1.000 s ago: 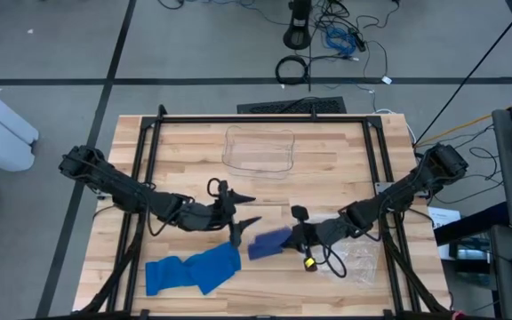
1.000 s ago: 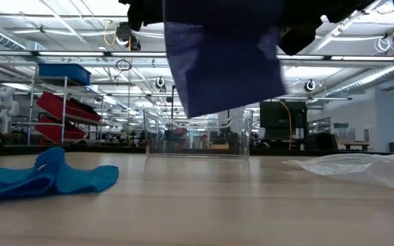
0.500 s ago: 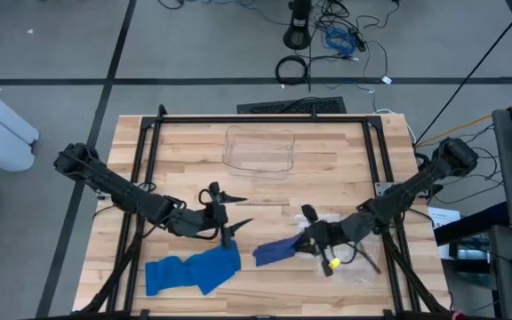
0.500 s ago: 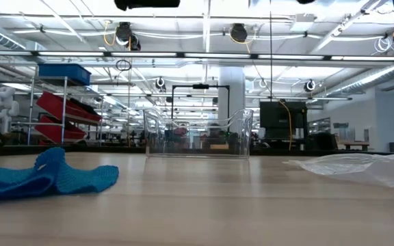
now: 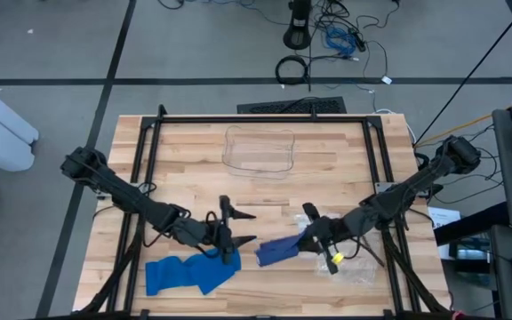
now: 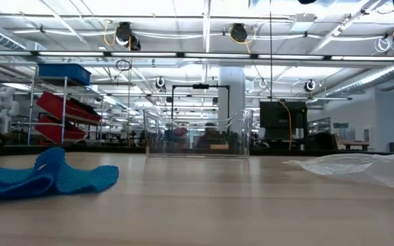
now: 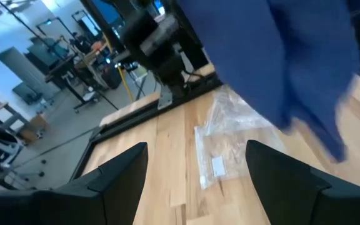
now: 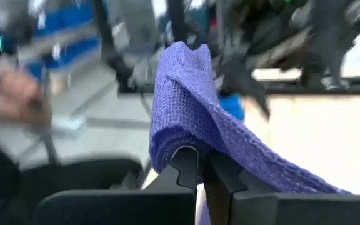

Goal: Roll bandage
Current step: Roll the purple bandage

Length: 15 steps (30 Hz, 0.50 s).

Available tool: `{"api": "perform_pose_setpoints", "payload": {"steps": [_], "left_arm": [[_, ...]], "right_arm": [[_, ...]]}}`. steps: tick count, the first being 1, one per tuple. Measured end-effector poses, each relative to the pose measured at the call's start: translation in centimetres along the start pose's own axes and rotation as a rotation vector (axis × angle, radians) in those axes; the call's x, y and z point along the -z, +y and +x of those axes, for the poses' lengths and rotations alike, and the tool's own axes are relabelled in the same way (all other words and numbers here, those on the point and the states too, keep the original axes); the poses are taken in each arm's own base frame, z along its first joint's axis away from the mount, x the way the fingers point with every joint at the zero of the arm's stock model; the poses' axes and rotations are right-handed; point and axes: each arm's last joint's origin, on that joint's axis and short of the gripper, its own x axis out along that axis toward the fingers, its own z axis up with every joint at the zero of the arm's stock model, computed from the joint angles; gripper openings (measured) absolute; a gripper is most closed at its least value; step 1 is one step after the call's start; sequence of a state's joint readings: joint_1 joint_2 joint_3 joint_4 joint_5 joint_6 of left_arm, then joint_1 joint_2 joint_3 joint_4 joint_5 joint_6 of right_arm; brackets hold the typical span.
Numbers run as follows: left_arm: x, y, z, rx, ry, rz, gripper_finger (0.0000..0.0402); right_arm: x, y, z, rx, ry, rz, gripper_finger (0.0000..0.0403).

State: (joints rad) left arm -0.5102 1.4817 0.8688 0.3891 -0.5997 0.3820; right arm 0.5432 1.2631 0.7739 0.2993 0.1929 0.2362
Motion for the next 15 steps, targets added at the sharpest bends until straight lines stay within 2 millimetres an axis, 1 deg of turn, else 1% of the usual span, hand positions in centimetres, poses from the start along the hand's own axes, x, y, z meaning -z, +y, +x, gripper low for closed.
{"api": "perform_pose_setpoints", "payload": {"steps": [5, 10, 12, 15], "left_arm": [[-0.3, -0.3, -0.3, 0.014, -0.014, 0.024, 0.0276], [-0.8, -0.5, -0.4, 0.137, -0.105, 0.005, 0.0276], [-1.1, -0.6, -0.4, 0.186, -0.155, -0.007, 0.0276], [-1.4, -0.8, -0.3, 0.214, -0.211, -0.031, 0.0276]], "right_arm": [[0.8, 0.5, -0.2, -0.163, 0.101, -0.185, 0.0], [1.6, 1.2, -0.4, -0.345, 0.168, -0.308, 0.0], [1.8, 1.2, -0.5, -0.373, 0.182, -0.331, 0.0], [2.0, 1.1, -0.3, -0.35, 0.188, -0.366, 0.0]]}}
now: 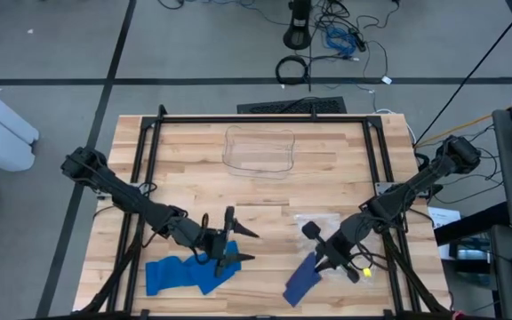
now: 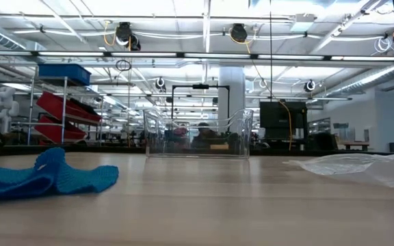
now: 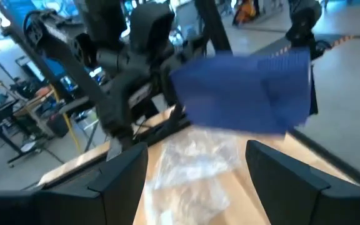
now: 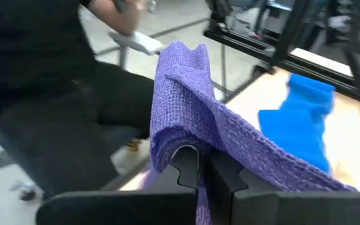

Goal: Roll bandage
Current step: Roll the purple bandage

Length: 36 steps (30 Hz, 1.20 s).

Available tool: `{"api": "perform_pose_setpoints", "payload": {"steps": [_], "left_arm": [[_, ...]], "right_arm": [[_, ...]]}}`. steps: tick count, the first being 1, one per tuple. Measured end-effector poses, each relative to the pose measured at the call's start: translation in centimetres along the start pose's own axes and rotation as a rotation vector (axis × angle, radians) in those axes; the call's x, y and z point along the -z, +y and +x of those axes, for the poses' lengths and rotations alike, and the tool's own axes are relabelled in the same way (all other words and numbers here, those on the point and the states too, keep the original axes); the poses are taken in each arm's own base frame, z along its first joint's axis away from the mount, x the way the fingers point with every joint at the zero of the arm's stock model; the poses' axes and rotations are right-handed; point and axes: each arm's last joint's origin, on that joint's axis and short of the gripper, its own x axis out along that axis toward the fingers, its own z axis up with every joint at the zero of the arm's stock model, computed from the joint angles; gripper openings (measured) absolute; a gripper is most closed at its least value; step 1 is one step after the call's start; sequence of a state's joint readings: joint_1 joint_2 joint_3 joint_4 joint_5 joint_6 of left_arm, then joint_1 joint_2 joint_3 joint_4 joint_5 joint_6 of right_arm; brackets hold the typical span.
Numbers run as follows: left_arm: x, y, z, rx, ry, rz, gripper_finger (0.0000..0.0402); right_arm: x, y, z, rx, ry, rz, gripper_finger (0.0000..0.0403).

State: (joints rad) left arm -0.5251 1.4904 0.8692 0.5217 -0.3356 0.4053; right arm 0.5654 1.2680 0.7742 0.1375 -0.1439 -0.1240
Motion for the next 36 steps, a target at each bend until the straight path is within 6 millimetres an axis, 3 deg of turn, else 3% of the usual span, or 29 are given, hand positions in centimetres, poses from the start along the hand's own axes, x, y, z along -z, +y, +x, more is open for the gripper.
{"api": "perform_pose_setpoints", "payload": {"steps": [6, 13, 24, 36], "left_arm": [[0.7, -0.4, 1.4, -0.025, -0.057, -0.032, 0.0276], [1.4, 1.3, 2.9, -0.141, -0.068, -0.232, 0.0276], [3.9, 2.5, 4.2, -0.202, 0.009, -0.345, 0.0276], [4.1, 2.7, 4.5, -0.199, 0.083, -0.38, 0.0276]], "right_arm": [[0.8, -0.7, 0.9, 0.203, 0.069, -0.036, 0.0], [2.0, -2.6, 1.4, 0.572, 0.144, 0.018, 0.0], [3.4, -5.7, 2.3, 0.707, 0.13, 0.135, 0.0], [4.0, -6.9, 3.0, 0.743, 0.103, 0.156, 0.0]]}}
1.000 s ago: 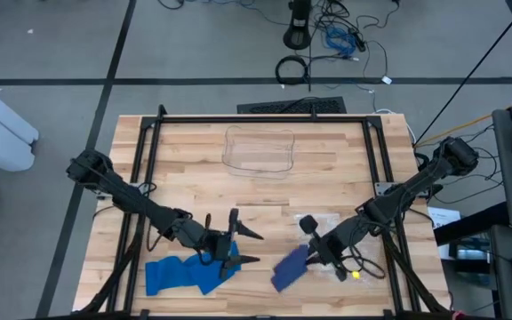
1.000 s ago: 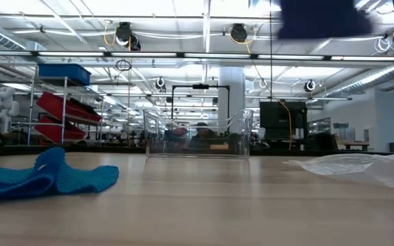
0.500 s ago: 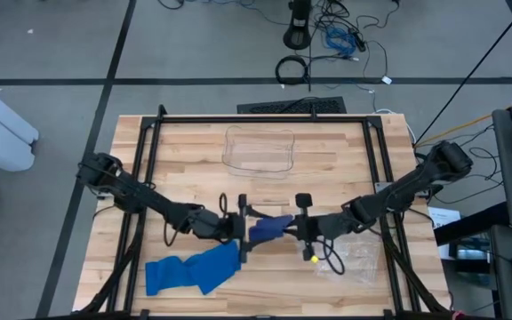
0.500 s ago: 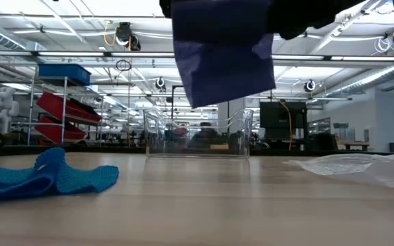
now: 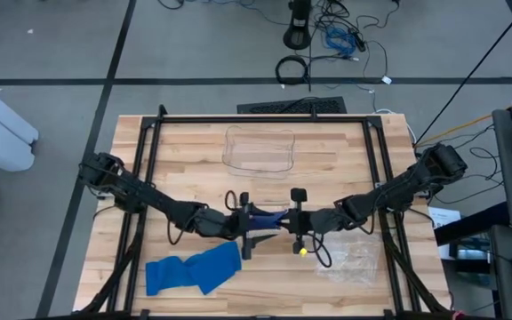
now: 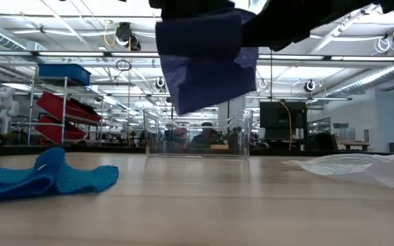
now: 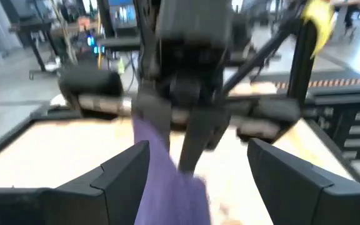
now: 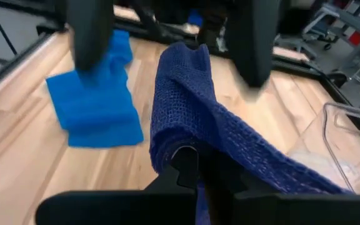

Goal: Roll bandage
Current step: Roll the purple bandage

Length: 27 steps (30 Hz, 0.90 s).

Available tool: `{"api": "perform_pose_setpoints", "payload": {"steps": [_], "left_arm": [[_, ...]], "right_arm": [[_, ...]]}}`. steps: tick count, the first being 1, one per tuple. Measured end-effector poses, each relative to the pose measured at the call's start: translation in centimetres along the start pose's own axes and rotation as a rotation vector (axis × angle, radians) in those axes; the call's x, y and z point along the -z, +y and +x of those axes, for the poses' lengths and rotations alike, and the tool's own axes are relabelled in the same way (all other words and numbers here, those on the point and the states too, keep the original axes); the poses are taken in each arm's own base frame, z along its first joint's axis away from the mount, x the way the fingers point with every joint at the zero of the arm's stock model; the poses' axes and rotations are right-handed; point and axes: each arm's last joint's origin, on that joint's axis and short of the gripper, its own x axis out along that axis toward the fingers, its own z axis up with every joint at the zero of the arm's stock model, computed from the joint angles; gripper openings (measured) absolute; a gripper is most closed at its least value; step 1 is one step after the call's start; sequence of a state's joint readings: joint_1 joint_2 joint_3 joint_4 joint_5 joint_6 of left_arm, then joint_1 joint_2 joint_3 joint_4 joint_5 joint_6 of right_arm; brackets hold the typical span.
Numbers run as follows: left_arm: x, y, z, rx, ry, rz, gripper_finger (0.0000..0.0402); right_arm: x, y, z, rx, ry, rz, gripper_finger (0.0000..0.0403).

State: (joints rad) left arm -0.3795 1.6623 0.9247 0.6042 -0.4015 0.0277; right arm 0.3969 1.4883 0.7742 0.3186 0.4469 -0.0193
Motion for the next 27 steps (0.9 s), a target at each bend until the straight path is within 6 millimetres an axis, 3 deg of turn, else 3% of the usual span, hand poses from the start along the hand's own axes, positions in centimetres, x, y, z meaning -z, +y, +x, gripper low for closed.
{"api": "perform_pose_setpoints", "payload": {"steps": [7, 10, 14, 22, 27], "left_arm": [[-0.28, 0.25, 0.35, -0.057, 0.059, -0.004, 0.0275], [-0.28, 0.27, 0.35, -0.064, 0.059, -0.004, 0.0255], [-0.27, 0.27, 0.35, -0.065, 0.06, 0.003, 0.019], [0.02, 0.34, 0.36, -0.058, 0.089, 0.024, 0.0021], [0.01, 0.35, 0.35, -0.057, 0.089, 0.025, 0.0008]], "right_arm": [[-0.2, 0.03, -0.02, -0.003, -0.02, 0.001, 0.0], [-0.22, 0.03, -0.02, -0.002, -0.021, -0.008, 0.0], [-0.22, 0.03, -0.02, -0.002, -0.021, -0.009, 0.0], [-0.23, 0.02, -0.03, -0.002, -0.022, -0.011, 0.0], [-0.23, 0.09, -0.06, -0.004, -0.022, -0.023, 0.0]]}}
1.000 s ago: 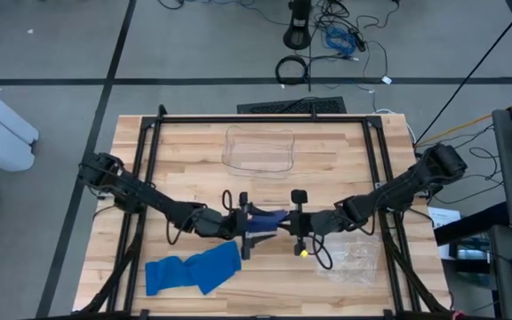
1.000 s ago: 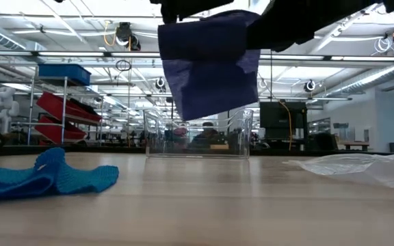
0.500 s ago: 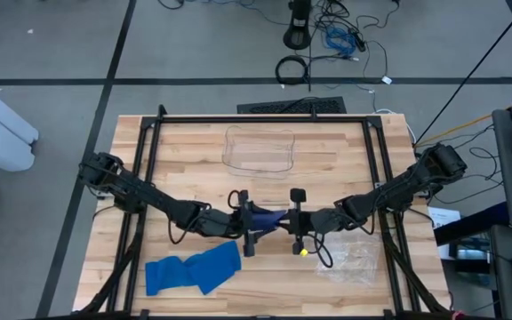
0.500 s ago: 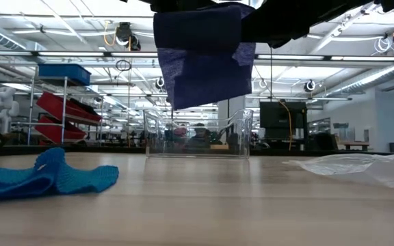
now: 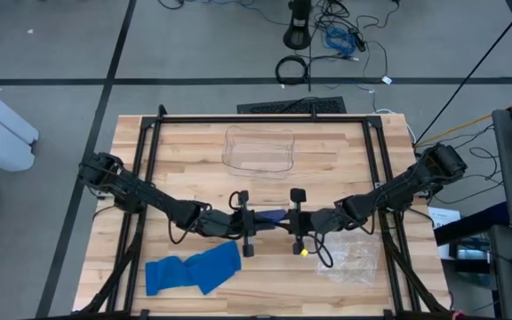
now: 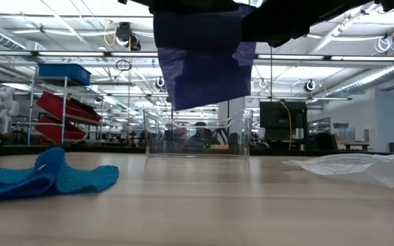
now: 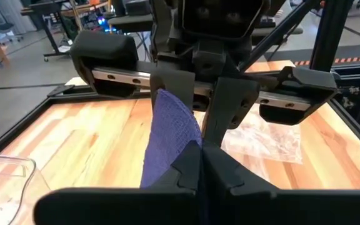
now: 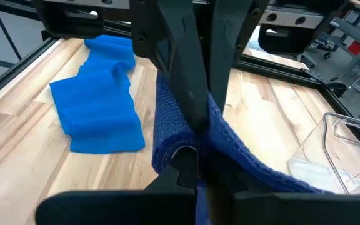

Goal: Roll bandage
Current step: Roll the purple bandage

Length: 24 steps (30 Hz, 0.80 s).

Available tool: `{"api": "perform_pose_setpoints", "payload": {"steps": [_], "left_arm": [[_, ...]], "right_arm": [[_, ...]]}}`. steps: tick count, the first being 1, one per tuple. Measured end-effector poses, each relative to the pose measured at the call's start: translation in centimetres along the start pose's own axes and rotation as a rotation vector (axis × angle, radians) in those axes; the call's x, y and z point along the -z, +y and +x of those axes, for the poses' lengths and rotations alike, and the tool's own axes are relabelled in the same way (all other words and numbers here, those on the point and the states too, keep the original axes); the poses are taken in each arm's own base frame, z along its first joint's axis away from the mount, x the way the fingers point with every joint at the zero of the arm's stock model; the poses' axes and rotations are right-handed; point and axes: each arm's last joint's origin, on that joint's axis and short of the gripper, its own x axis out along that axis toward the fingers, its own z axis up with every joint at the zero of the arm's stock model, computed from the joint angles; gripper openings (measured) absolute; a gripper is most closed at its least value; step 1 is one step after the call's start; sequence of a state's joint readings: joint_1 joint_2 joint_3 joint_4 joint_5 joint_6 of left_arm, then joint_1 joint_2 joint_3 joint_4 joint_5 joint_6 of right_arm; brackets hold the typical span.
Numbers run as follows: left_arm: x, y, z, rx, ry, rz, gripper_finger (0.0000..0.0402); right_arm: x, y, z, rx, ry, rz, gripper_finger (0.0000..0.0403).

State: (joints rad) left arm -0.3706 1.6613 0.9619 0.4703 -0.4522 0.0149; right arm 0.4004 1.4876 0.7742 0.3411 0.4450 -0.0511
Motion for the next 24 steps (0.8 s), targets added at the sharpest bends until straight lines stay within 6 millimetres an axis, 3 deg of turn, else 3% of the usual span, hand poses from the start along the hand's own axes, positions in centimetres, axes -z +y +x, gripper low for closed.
{"api": "perform_pose_setpoints", "payload": {"steps": [6, 12, 24], "left_arm": [[-1.4, -0.3, -1.6, -0.049, -0.018, 0.098, 0.0004], [-2.2, 0.3, -3.3, -0.211, 0.035, 0.148, 0.0003], [-0.5, 1.7, -2.9, -0.299, 0.16, 0.106, 0.0002]], "right_arm": [[0.6, 0.1, 0.0, -0.026, 0.057, -0.021, 0.0], [0.2, 0.9, -0.2, -0.283, 0.01, -0.003, 0.0], [-0.7, 2.4, -1.0, -0.448, -0.076, -0.029, 0.0]]}}
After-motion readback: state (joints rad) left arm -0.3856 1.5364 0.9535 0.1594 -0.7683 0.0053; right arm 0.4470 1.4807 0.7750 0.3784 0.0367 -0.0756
